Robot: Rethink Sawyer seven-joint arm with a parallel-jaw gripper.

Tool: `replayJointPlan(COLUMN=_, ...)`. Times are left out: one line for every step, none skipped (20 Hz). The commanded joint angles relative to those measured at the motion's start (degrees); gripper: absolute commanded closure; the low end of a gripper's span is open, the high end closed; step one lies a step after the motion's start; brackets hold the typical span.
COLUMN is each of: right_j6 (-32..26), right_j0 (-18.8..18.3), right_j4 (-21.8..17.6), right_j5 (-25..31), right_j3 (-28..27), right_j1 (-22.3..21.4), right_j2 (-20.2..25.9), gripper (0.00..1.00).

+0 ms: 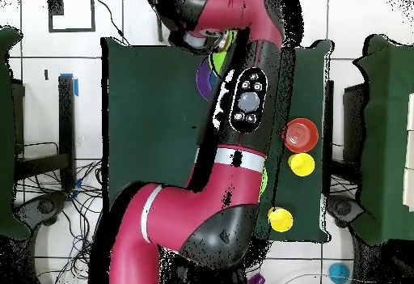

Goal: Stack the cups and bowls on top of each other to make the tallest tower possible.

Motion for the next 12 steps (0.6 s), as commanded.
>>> replayJointPlan(right_j6=-16.22, right_j0=0.30, right_j4=-5.02, right_j5=-5.06, right_j3=9.94, right_j1=-3.50, right_j2=5.74, gripper=1.00)
replayJointPlan(right_j6=-16.10, right_j0=0.26, right_j4=-4.91, right_j5=-4.66, right_j3=9.01, right_j1=-2.95, right_j2=5.55, gripper=1.00)
replayJointPlan(right_j6=-16.23, right_j0=0.26, right_j4=-5.09, right_j5=-5.04, right_j3=9.42, right_j1=-3.04, right_j2=5.68, gripper=1.00)
replayJointPlan(right_j6=-16.30, right_j0=0.17, right_j4=-5.03, right_j5=-4.81, right_j3=8.82, right_j1=-2.69, right_j2=5.62, gripper=1.00)
replayJointPlan(right_j6=-16.48, right_j0=0.19, right_j4=-5.17, right_j5=-5.21, right_j3=9.50, right_j1=-2.93, right_j2=5.77, gripper=1.00)
replayJointPlan(right_j6=-16.62, right_j0=0.28, right_j4=-5.33, right_j5=-5.64, right_j3=10.46, right_j1=-3.37, right_j2=5.96, gripper=1.00)
replayJointPlan(right_j6=-16.69, right_j0=0.37, right_j4=-5.53, right_j5=-6.21, right_j3=11.69, right_j1=-3.92, right_j2=6.16, gripper=1.00)
replayJointPlan(right_j6=-16.76, right_j0=0.46, right_j4=-5.74, right_j5=-6.78, right_j3=12.92, right_j1=-4.47, right_j2=6.37, gripper=1.00)
replayJointPlan(right_j6=-16.79, right_j0=0.58, right_j4=-5.88, right_j5=-7.02, right_j3=13.82, right_j1=-4.99, right_j2=6.46, gripper=1.00)
replayJointPlan(right_j6=-16.68, right_j0=0.61, right_j4=-5.84, right_j5=-6.65, right_j3=13.64, right_j1=-5.02, right_j2=6.39, gripper=1.00)
replayJointPlan(right_j6=-16.59, right_j0=0.68, right_j4=-5.87, right_j5=-6.62, right_j3=14.04, right_j1=-5.33, right_j2=6.42, gripper=1.00)
replayJointPlan(right_j6=-16.49, right_j0=0.84, right_j4=-6.01, right_j5=-7.02, right_j3=15.03, right_j1=-5.83, right_j2=6.55, gripper=1.00)
